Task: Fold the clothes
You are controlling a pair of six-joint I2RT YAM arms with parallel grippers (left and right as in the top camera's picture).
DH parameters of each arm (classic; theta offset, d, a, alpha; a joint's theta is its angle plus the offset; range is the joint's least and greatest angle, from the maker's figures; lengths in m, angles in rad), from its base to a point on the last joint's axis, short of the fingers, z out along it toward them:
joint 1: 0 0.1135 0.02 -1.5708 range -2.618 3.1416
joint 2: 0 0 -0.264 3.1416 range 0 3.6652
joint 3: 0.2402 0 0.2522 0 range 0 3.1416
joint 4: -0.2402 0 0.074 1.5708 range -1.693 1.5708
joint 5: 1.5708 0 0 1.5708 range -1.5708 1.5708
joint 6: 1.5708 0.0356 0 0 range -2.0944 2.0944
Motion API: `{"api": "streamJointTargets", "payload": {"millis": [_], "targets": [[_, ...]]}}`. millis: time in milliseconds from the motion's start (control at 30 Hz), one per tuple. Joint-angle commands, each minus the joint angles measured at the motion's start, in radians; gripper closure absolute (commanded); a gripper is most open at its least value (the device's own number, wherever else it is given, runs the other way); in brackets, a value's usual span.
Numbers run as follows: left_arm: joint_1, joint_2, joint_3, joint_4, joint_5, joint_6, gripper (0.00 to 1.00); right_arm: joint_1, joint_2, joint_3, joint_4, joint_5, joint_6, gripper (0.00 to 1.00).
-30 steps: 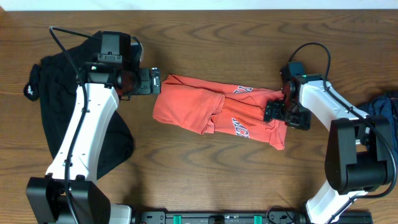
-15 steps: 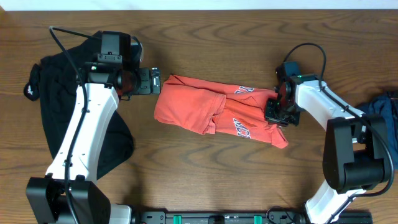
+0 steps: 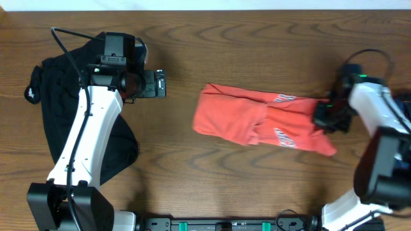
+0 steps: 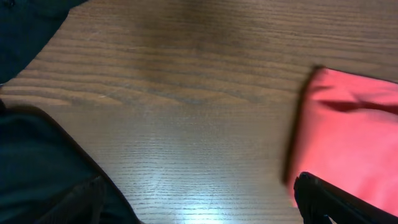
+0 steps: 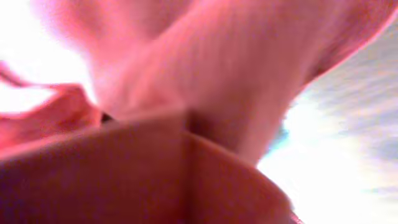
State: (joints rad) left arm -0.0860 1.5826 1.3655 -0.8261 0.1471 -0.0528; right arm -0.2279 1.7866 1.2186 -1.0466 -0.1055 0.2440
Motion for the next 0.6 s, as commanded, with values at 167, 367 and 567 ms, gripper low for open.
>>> {"api": "streamJointTargets", "payload": {"millis": [167, 367, 567], "targets": [[0.002, 0.006, -0.008, 0.0, -0.008, -0.009, 0.02, -0.055, -0.121, 0.233, -0.147, -0.135, -0.217, 0.99], [0.002, 0.006, -0.008, 0.0, -0.008, -0.009, 0.02, 0.109, -0.12, 0.316, -0.183, -0.138, -0.211, 0.99], [0.002, 0.006, -0.008, 0.0, -0.008, -0.009, 0.02, 0.319, -0.1, 0.317, -0.14, -0.134, -0.138, 0.99]]}}
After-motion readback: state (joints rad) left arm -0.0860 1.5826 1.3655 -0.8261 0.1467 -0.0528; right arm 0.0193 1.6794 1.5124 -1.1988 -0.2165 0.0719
